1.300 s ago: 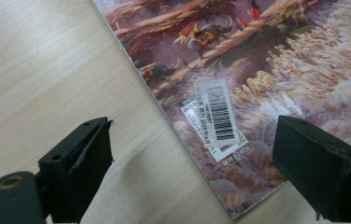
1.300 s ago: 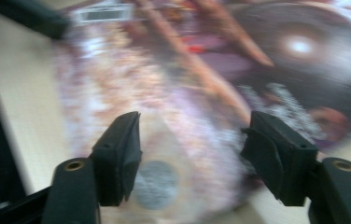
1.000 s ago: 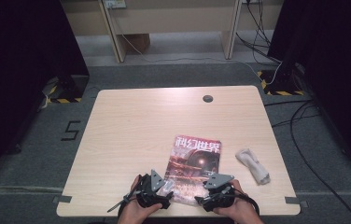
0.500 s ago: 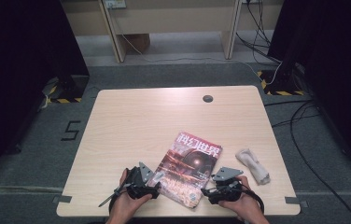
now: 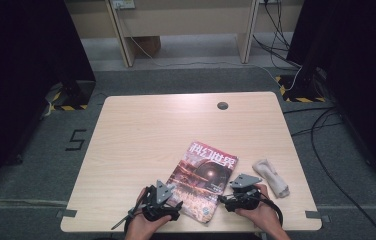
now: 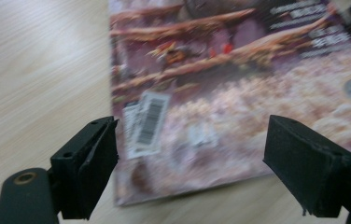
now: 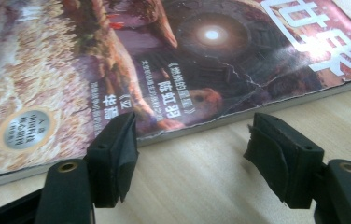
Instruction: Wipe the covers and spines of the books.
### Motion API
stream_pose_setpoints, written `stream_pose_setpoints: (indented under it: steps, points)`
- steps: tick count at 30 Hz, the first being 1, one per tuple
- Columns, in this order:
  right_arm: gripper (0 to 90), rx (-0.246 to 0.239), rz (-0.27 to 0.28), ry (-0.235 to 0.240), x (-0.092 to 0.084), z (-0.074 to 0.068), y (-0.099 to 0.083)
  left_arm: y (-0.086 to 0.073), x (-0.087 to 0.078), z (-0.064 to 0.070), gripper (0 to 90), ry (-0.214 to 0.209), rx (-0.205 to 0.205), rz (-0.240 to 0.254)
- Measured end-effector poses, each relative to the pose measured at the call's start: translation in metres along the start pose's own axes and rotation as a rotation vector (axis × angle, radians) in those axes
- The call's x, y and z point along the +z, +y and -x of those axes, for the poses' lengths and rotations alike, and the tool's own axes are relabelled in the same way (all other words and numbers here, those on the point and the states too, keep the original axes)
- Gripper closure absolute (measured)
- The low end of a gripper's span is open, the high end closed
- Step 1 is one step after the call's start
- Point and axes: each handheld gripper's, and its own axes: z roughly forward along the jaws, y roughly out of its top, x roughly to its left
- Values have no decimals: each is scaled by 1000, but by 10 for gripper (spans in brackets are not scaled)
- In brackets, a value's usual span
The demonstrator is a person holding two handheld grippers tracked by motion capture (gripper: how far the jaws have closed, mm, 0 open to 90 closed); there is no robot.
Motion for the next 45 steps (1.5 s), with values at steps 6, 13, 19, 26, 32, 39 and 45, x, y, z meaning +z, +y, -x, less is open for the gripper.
stream_pose_setpoints:
  steps: [6,13,19,26,32,39,45]
  points:
    - [316,12,6,1,0,1,2,4,18,18,173,-16,52,-39]
    - [323,10,18,-13,-1,3,3,2,21,15,151,-30,2,-48]
    - [323,15,34,-24,-4,8,4,-1,17,5,163,-66,4,-70]
    - [323,25,57,-65,-4,18,12,-6,2,0,175,-42,70,-121]
    - [332,20,53,-99,12,26,28,-16,-8,-7,189,-35,43,-119]
    - [319,46,14,-106,41,35,45,-21,-11,-13,184,-56,-18,-123]
    - [308,70,36,-86,42,37,42,-22,-10,-12,167,-43,-11,-121]
